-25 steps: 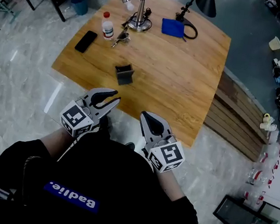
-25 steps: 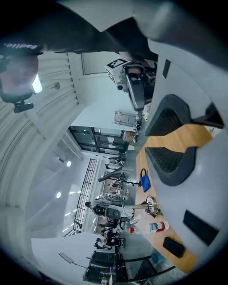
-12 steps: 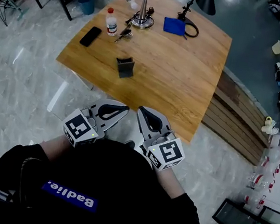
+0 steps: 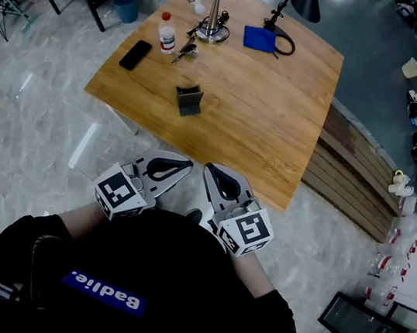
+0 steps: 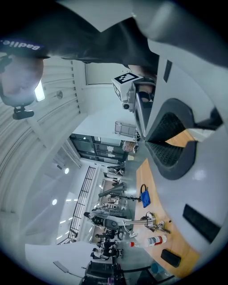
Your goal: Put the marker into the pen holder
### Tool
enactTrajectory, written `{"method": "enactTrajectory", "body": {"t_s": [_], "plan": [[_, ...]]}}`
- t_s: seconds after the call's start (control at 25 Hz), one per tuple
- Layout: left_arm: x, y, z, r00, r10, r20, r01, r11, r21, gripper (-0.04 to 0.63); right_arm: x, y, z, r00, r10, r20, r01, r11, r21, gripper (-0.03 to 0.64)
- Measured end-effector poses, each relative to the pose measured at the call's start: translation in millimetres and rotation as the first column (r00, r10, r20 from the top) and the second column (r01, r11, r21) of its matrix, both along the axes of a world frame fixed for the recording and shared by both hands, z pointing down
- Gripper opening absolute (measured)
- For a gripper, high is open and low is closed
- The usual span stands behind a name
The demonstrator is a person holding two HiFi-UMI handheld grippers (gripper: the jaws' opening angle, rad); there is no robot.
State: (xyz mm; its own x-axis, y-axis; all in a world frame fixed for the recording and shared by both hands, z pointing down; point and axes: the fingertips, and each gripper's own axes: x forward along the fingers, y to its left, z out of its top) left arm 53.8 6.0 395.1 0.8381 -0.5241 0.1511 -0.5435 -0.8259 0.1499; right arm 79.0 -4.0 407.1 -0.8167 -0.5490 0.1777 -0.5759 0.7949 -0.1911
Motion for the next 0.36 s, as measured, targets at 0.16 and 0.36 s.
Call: {"method": "enactTrajectory", "body": {"t_s": [0.16, 0.36], "plan": [[-4, 0, -1, 1.0, 0.001, -0.007, -0.001, 1.0, -0.002, 0.009, -4, 2, 1, 1.0, -0.002, -0.008, 0.001, 1.0, -0.003, 0.006], [-12, 0, 1, 1.0, 0.001, -0.007, -0.001, 1.0, 0.004, 0.009, -11, 3, 3, 1.0, -0.006, -0.015, 0.006, 1.0, -0.003, 0.006]]}}
